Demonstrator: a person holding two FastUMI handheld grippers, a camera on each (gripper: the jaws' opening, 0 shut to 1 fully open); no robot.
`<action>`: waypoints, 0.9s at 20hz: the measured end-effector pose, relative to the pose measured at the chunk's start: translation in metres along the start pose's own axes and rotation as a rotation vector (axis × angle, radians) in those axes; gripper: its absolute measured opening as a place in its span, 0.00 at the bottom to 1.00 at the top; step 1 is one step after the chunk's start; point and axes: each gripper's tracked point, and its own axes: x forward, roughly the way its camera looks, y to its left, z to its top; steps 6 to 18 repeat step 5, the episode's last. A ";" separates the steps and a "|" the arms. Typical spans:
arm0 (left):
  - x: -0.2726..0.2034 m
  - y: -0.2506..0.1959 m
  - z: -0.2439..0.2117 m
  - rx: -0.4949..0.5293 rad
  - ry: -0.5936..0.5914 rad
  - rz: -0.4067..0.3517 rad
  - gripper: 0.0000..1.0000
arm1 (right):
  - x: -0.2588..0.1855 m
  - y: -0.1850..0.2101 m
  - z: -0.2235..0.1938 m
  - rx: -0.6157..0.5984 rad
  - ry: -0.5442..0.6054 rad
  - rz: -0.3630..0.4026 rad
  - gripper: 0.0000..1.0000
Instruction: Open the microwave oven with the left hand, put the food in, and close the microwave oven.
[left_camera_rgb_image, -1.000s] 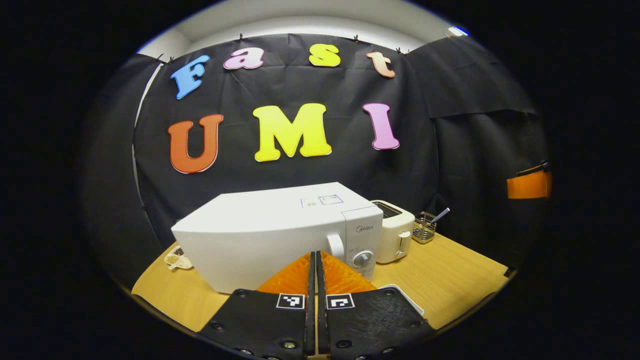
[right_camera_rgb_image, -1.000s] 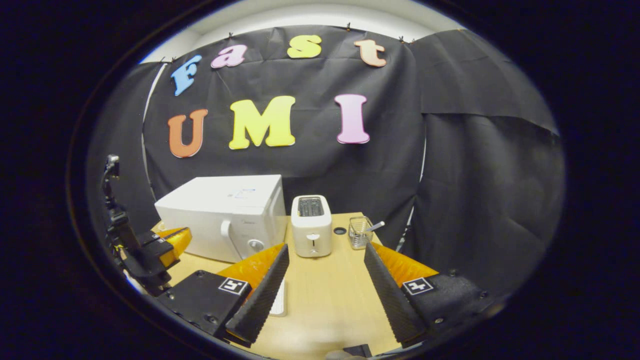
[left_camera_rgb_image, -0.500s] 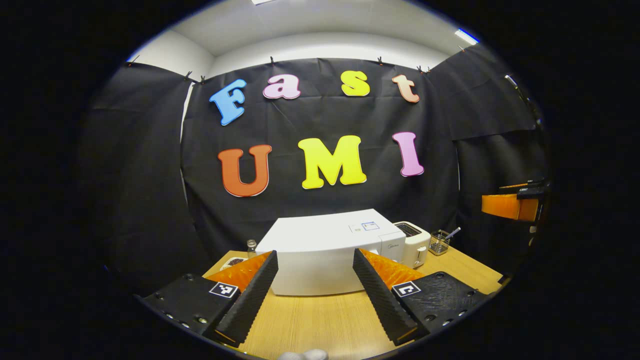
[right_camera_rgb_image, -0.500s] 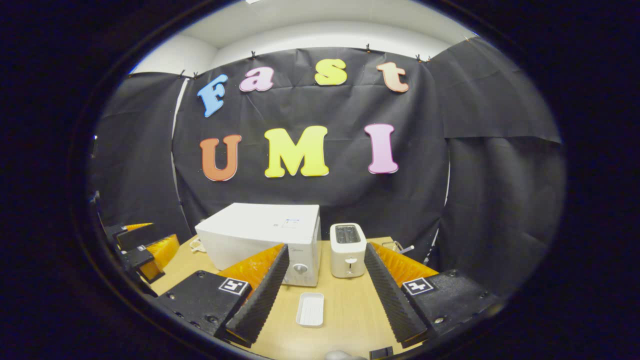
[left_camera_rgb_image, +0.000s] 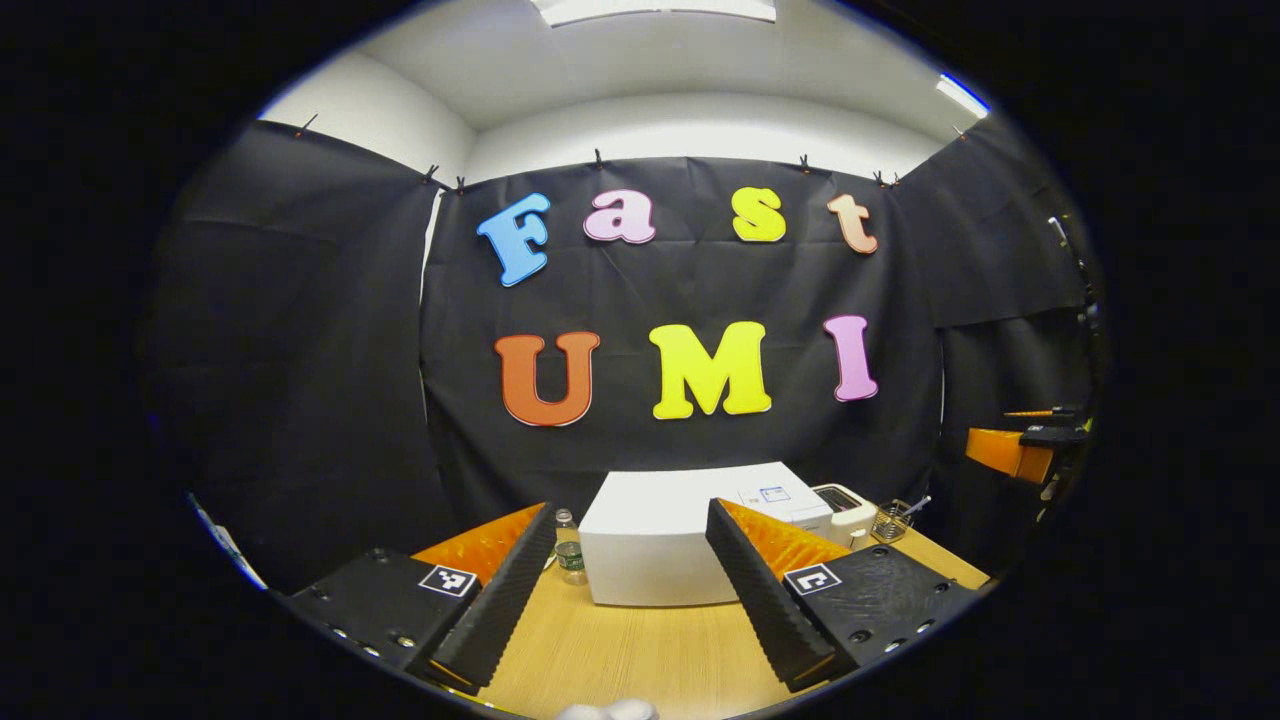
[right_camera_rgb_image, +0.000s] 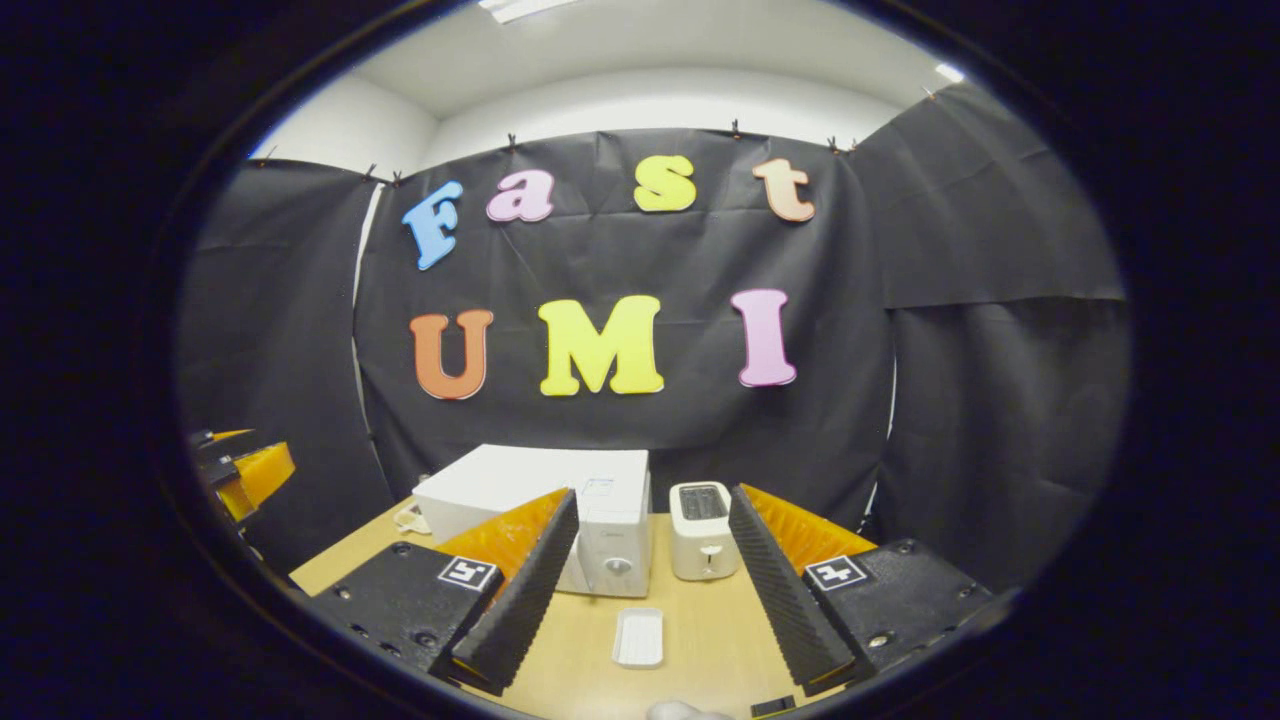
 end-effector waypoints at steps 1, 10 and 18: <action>0.000 0.002 0.001 -0.003 0.002 -0.002 0.95 | -0.002 0.002 0.001 0.000 -0.003 0.001 0.97; 0.001 0.001 0.003 -0.005 0.000 -0.018 0.96 | -0.011 0.004 0.005 0.000 -0.020 -0.006 0.97; 0.001 0.001 0.003 -0.005 0.000 -0.018 0.96 | -0.011 0.004 0.005 0.000 -0.020 -0.006 0.97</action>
